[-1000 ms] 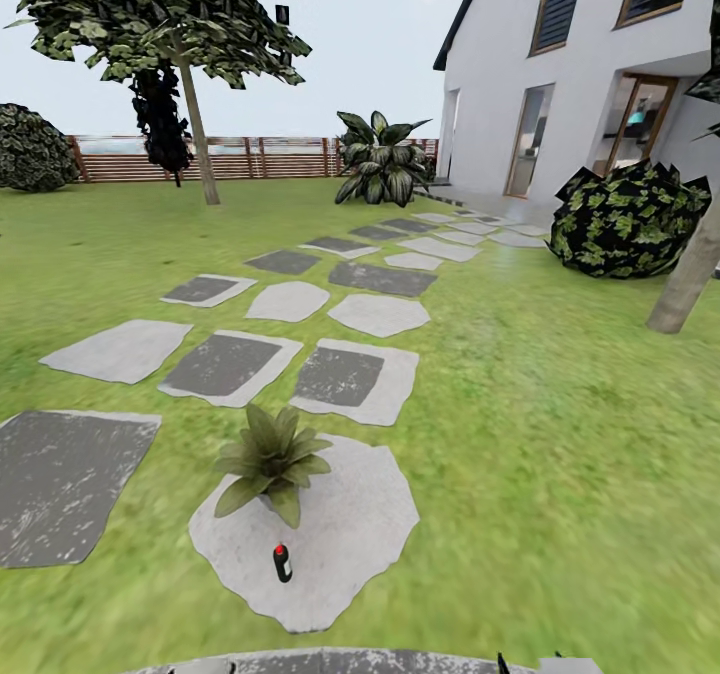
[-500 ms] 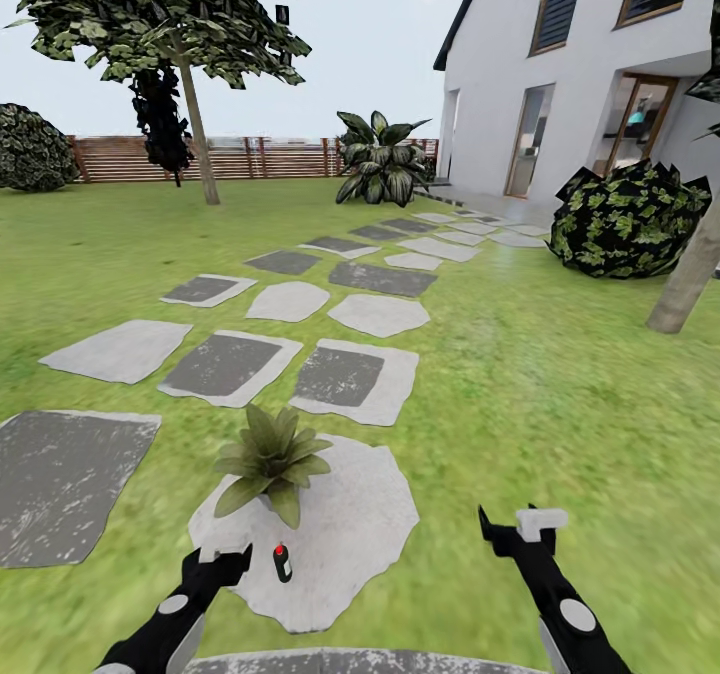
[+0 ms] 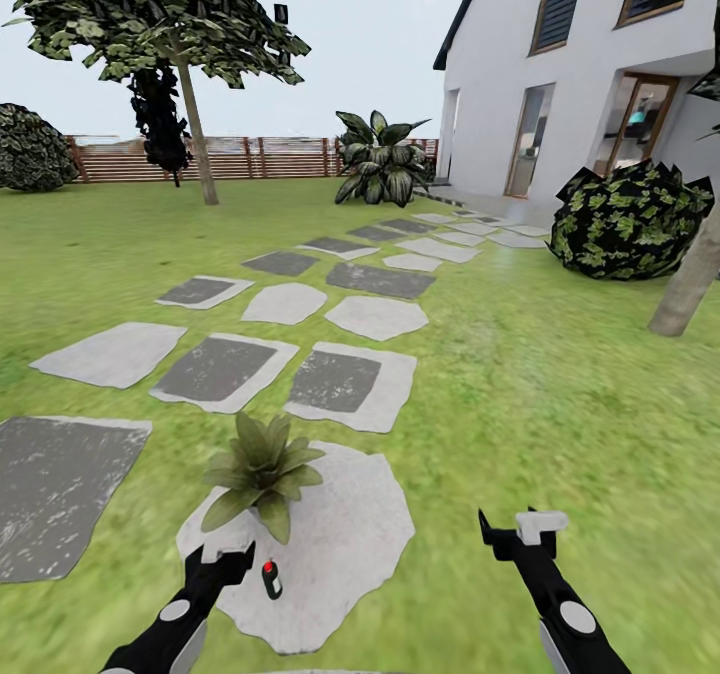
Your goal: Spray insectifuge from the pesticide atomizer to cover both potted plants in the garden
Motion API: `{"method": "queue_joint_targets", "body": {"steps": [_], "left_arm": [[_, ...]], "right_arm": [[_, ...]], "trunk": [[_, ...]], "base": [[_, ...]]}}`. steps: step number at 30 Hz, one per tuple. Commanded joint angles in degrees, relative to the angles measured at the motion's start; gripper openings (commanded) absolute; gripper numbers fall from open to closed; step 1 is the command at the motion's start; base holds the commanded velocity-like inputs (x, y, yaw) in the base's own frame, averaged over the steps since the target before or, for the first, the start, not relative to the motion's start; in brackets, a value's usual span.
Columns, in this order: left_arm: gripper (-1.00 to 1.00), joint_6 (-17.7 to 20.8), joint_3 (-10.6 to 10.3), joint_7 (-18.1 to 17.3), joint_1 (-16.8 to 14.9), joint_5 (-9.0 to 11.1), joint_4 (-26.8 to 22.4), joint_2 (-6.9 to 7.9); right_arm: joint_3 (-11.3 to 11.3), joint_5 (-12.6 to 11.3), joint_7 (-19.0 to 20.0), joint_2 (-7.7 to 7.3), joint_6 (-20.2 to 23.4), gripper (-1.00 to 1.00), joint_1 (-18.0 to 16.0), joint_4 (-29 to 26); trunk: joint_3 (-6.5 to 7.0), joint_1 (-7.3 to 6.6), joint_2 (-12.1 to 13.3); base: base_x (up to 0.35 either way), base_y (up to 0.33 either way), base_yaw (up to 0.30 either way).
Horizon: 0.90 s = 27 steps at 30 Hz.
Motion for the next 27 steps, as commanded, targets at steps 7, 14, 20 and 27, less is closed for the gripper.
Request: {"method": "queue_joint_targets", "body": {"steps": [7, 14, 20, 27], "left_arm": [[1.0, -0.28, 0.62, 0.6, 0.05, 0.31, 0.05, 0.07], [1.0, -0.44, 0.7, 0.14, 0.05, 0.16, 0.13, 0.4], [1.0, -0.48, 0.32, -3.27, 0.81, -0.02, 0.14, 0.2], [1.0, -0.56, 0.48, -3.54, 1.01, 0.49, 0.65, -0.08]], "right_arm": [[0.06, 0.05, 0.03, 0.01, -0.16, 1.0, -0.02, 0.32], [0.06, 0.07, 0.0, 0.09, -0.14, 1.0, -0.02, 0.42], [0.06, -0.02, -0.04, 0.1, -0.13, 1.0, -0.02, 0.49], [0.01, -0.07, -0.06, 0.1, -0.14, 1.0, -0.02, 0.65]], "trunk": [[-0.05, -0.01, -0.02], [-0.24, -0.01, -0.02], [-0.63, 0.43, -0.82], [-2.48, 1.97, -3.63]], "base": [[0.128, -0.122, 0.0], [0.131, -0.116, 0.083], [0.003, -0.002, 0.014], [0.0, 0.0, 0.0]]}}
